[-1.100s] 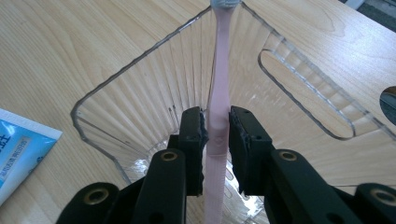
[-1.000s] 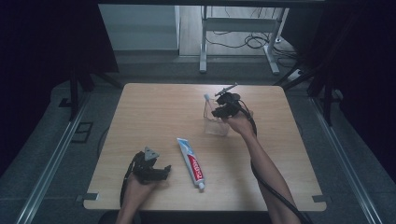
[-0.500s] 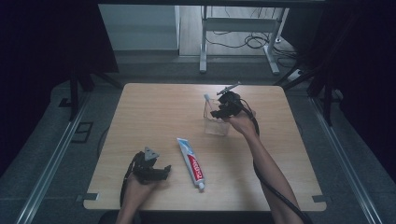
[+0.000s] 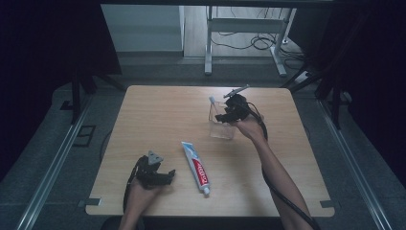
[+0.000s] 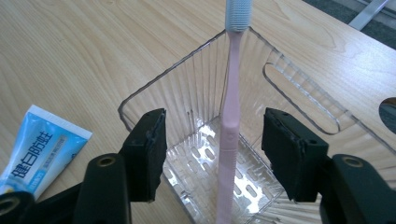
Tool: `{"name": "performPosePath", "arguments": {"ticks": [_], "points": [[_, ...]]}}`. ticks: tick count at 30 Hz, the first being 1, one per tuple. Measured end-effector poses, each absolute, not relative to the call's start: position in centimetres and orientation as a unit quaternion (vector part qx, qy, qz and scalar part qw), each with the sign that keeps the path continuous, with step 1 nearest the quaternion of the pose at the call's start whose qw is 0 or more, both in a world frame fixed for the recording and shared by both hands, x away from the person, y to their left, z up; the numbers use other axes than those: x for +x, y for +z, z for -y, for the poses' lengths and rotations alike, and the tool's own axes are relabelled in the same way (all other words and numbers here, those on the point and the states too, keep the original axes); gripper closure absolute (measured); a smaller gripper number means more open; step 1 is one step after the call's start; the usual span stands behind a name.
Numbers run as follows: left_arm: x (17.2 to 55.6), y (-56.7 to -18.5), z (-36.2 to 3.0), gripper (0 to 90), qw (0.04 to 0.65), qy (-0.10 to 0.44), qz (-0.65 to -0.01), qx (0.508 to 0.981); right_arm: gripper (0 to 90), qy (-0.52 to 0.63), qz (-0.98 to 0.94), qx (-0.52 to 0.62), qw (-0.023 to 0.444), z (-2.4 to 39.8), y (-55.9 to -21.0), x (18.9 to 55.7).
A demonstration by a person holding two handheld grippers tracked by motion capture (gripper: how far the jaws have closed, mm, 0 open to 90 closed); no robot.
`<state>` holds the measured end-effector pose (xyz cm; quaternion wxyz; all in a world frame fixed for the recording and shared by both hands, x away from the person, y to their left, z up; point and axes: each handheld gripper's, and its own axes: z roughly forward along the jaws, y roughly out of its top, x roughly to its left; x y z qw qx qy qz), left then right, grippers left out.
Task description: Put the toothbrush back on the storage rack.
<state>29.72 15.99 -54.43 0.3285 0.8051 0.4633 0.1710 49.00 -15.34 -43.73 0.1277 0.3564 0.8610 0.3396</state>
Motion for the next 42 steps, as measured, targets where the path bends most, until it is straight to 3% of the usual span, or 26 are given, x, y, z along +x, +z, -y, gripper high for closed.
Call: {"name": "performPosePath", "arguments": {"ticks": [12,25,42], "points": [[29.7,-54.4,-16.0,13.7,0.328,0.171,-0.463,0.805,30.3,0.353,-0.861,0.349,0.110,15.7,-43.6,48.2],[29.7,-54.4,-16.0,13.7,0.329,0.171,-0.463,0.805,14.1,0.361,-0.859,0.340,0.130,16.1,-43.0,46.8],[29.7,-54.4,-16.0,13.7,0.328,0.171,-0.463,0.805,0.9,0.355,-0.868,0.321,0.133,17.1,-42.0,44.7]]}}
